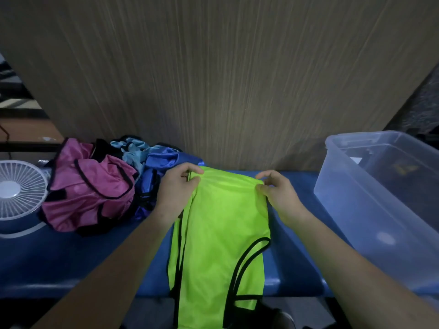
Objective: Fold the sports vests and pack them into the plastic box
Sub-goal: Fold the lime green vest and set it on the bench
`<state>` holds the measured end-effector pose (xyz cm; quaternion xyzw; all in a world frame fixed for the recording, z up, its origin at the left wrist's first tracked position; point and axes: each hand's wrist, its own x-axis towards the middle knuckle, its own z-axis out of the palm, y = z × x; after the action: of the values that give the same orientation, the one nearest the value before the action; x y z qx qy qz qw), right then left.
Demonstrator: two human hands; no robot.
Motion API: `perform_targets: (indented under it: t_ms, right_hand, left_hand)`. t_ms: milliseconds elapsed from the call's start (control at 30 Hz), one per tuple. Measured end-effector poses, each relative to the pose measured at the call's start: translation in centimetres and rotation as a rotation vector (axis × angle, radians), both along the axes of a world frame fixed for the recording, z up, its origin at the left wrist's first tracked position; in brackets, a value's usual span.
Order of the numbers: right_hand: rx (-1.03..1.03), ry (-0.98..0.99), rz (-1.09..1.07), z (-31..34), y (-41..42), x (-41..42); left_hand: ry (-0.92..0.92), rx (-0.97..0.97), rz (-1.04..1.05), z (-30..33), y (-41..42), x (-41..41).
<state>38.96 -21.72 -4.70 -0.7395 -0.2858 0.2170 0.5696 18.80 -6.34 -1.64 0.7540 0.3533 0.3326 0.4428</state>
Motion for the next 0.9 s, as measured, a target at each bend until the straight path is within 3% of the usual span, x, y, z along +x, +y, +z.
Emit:
perform_targets:
  t_ms: [267,367,500,667,767,900]
  right_hand:
    - [-0.034,-0.246,-0.048,-0.3,1.3,1.1]
    - [-0.245,-0.416,0.001,-1.1,2.0,1.3]
    - [-0.553,-0.565,0.096,-2.1,2.9,1.3]
    - [-0.611,-0.523,0.264,-1.7,3.4,1.5]
    - [-0.453,-0.426,0.186,-1.8,3.4,1.6]
    - [-0.188,-0.15,0.148,-0.7,2.3,1.9]
  left_hand:
    - [0.061,0.195,-0.004,-1.1,2.1,1.6]
    - [0.214,0.309,-0.023,-1.7,2.7,1.8]
    - [0.535,0.597,0.057,-2.9,3.0,2.2]
    - [0.683,0.68,0.105,-3.2,3.9,2.4]
    - [0.625,0.675,0.095,-3.0,3.8,2.3]
    - [0.514,0.671,0.065,-2.4,3.4,2.1]
